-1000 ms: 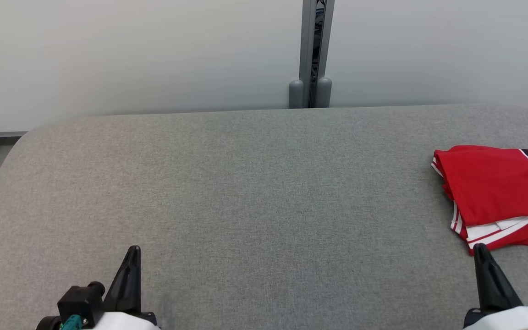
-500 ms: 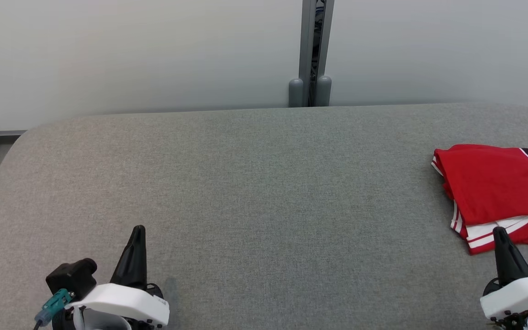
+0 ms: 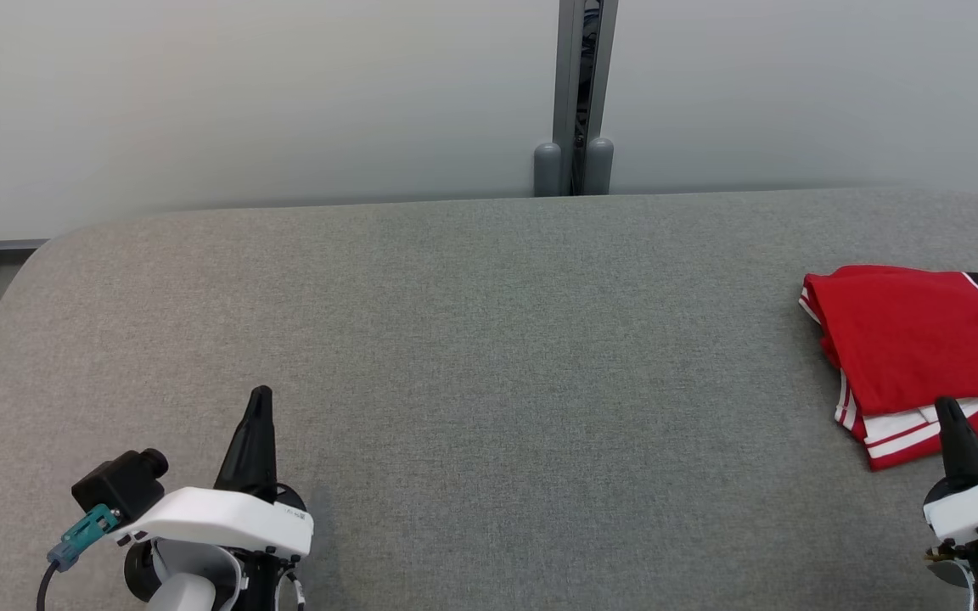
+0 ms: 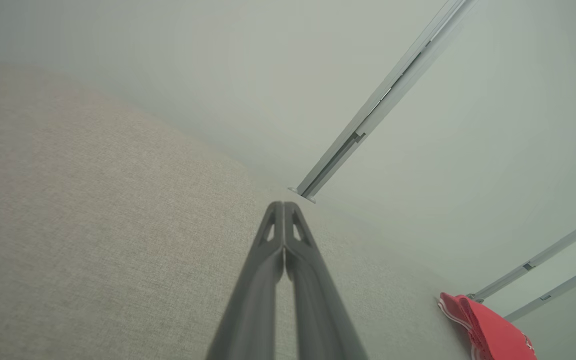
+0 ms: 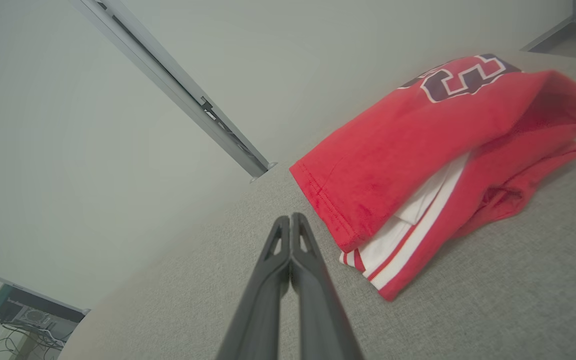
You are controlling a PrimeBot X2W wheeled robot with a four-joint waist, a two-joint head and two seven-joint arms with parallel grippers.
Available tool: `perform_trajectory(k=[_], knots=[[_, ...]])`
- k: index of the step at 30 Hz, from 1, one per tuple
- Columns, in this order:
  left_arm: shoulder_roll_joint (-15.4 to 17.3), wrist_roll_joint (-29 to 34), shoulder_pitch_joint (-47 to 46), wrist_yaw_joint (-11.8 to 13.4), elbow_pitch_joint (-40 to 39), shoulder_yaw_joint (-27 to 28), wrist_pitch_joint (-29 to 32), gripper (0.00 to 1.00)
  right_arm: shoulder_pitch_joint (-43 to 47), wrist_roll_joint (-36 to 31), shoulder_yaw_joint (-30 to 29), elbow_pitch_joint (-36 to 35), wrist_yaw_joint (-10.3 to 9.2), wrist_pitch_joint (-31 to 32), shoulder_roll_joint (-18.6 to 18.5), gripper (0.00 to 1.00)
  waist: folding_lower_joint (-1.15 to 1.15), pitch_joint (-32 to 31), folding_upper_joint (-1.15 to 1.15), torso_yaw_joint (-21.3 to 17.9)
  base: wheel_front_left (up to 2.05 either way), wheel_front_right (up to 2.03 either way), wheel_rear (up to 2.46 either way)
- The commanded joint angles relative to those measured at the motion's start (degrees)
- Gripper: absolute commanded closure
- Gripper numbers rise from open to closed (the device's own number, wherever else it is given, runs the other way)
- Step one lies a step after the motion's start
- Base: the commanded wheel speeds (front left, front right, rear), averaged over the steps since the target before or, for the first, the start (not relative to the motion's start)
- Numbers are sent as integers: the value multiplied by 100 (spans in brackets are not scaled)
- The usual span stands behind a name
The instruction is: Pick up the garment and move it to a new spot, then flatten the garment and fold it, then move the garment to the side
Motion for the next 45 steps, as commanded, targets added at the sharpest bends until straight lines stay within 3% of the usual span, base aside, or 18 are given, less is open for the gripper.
perform_trajectory(k=[1, 45], knots=[[16, -197, -243, -49, 0, 14, -40, 100, -226, 188, -69, 38, 1, 61, -95, 100, 0, 2, 0, -1, 0, 0, 0], [-298, -3087, -1372, -545, 966, -130, -127, 100, -1612, 2932, -703, 1589, 2, 1010, -466, 100, 0, 68, 0, -21, 0, 0, 0]])
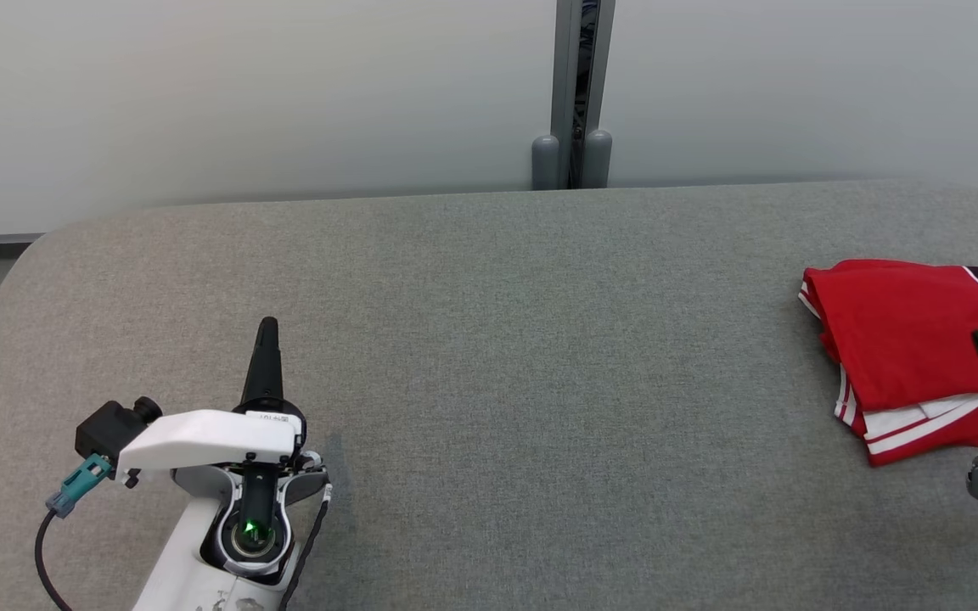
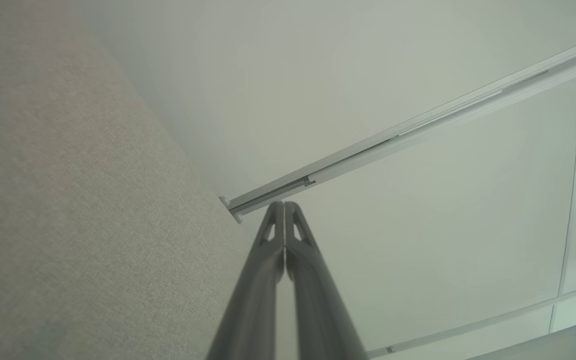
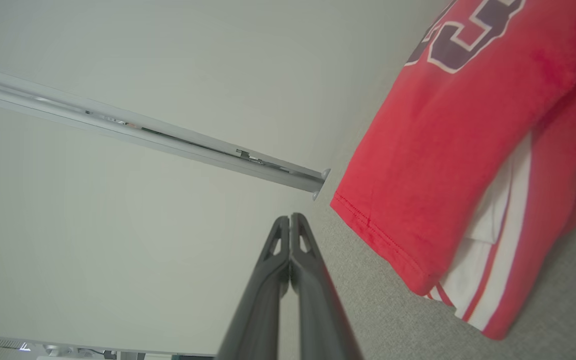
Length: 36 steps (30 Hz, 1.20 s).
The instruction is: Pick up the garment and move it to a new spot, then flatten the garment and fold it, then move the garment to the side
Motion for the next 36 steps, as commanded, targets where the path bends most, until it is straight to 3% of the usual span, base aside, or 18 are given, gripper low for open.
perform_trajectory(k=[1, 36], knots=[[20, -97, -188, -35, 6, 1, -27, 100, -142, 117, -45, 18, 3, 51, -66, 100, 0, 1, 0, 0, 0, 0, 0], [-162, -1757, -825, -317, 568, -84, -78, 100, -921, 1696, -389, 913, 4, 592, -282, 100, 0, 56, 0, -17, 0, 0, 0]])
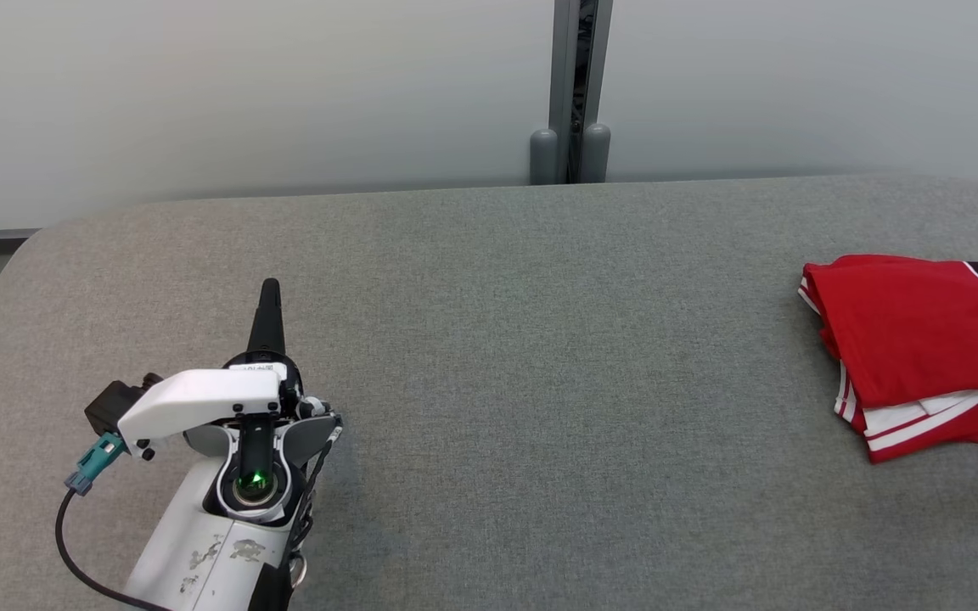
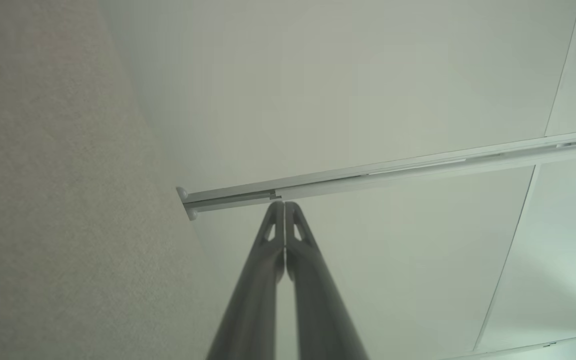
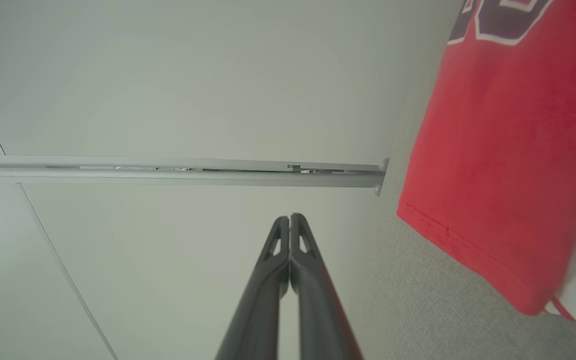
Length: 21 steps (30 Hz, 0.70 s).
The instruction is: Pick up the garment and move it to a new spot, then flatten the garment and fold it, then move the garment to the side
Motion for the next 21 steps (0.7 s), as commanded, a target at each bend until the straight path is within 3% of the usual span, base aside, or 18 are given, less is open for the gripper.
perform_trajectory(k=[1, 21], knots=[[10, -159, -168, -52, 46, -7, -29, 100, -127, 146, -51, 71, 4, 73, -61, 100, 0, 3, 0, -1, 0, 0, 0], [-24, -439, -240, -99, 145, -19, -34, 100, -246, 436, -91, 228, 4, 156, -101, 100, 0, 16, 0, -5, 0, 0, 0]])
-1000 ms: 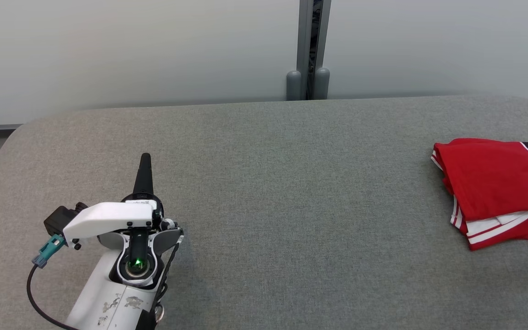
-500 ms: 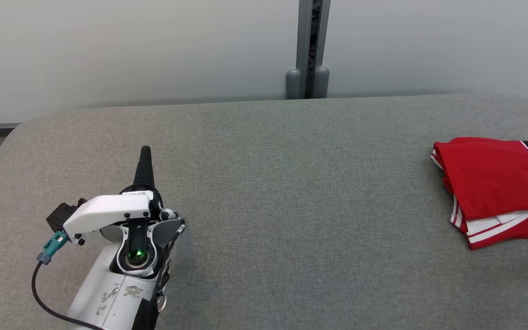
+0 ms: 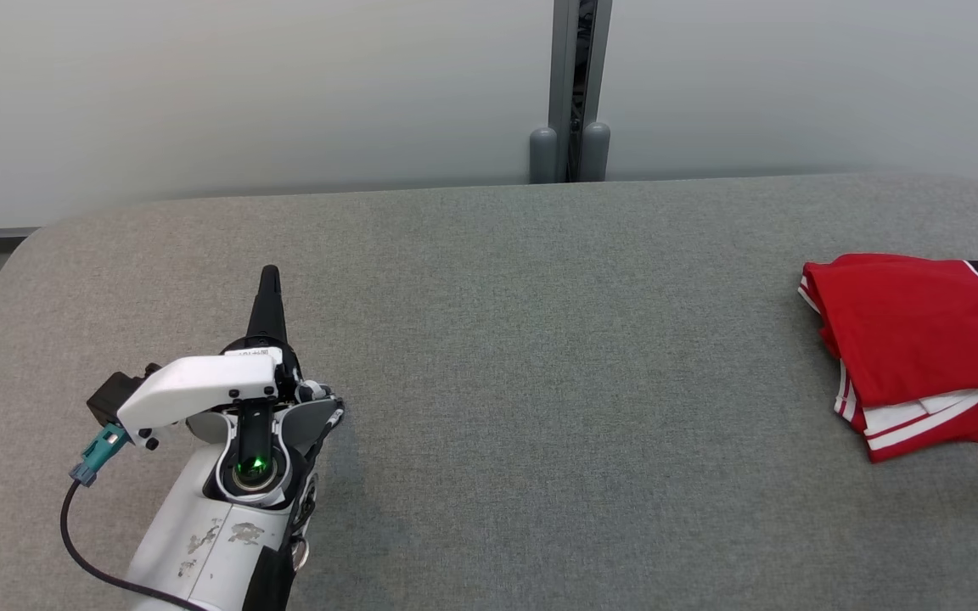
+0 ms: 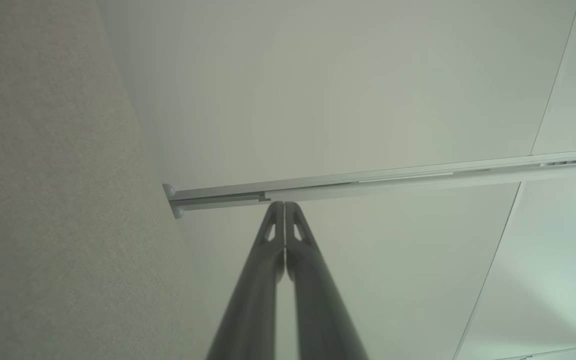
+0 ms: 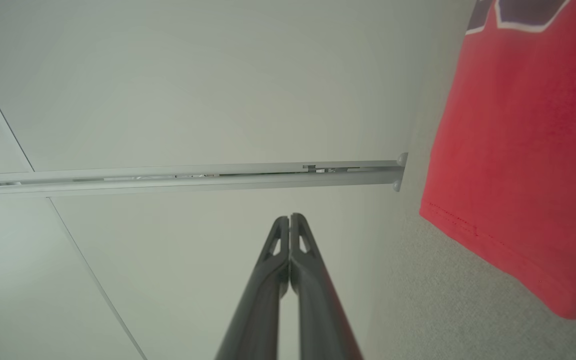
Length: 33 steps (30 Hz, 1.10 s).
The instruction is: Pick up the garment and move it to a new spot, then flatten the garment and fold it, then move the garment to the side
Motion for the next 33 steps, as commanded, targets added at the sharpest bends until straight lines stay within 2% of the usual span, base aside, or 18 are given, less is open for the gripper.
perform_trajectory(k=[1, 33], knots=[[17, -15, -43, -16, 1, 6, -16, 100, -29, 23, 3, -3, 4, 8, -40, 100, 0, 0, 0, 0, 0, 0, 0], [17, -15, -42, -16, -1, 7, -12, 100, -22, 48, 30, -4, 4, -10, -48, 100, 0, 0, 0, 0, 0, 0, 0]])
